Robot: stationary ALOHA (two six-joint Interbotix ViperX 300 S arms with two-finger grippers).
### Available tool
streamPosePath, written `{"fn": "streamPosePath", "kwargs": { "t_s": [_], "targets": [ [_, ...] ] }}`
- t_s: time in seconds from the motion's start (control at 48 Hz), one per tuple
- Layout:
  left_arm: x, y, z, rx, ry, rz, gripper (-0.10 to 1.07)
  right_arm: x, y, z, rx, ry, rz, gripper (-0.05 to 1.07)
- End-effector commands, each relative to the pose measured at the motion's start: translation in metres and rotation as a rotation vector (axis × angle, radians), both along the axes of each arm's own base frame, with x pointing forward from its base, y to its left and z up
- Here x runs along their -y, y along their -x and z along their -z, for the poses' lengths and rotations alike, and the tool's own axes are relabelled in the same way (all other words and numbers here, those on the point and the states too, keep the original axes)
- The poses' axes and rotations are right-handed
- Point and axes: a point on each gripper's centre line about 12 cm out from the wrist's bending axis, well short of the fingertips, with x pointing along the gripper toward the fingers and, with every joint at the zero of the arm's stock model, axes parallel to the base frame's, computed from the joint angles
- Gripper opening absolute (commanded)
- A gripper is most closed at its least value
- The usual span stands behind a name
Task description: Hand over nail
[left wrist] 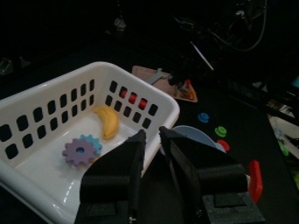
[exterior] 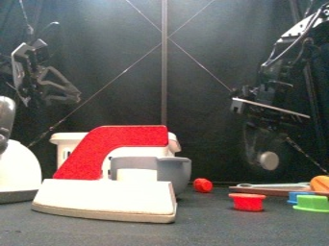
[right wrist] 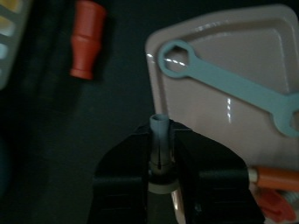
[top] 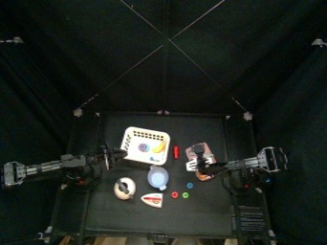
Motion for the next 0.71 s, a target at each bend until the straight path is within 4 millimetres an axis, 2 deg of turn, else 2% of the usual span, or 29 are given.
{"fn": "streamPosePath", "kwargs": {
  "t_s": [0.0,0.208,0.396,0.5,0.688],
  "targets": [
    [0.000,-0.008,-0.013,0.039,-0.009,0.018,0.66,0.010,-0.013,-0.030,0.115,0.076,-0.062,0.50],
    [0.009,-0.030,-0.023,0.095,-0.006,0.113,0.67,0.021,-0.042,-0.068,0.278,0.155,-0.210,0.50],
    [0.015,-0.055,-0.024,0.114,0.008,0.184,0.68,0.021,-0.065,-0.095,0.368,0.211,-0.322,0.50],
    [0.014,-0.068,-0.024,0.127,0.015,0.200,0.72,0.018,-0.077,-0.109,0.409,0.236,-0.373,0.50],
    [0.017,-0.082,-0.033,0.226,-0.011,0.253,0.87,0.013,-0.095,-0.127,0.458,0.282,-0.465,0.50]
  ]
}}
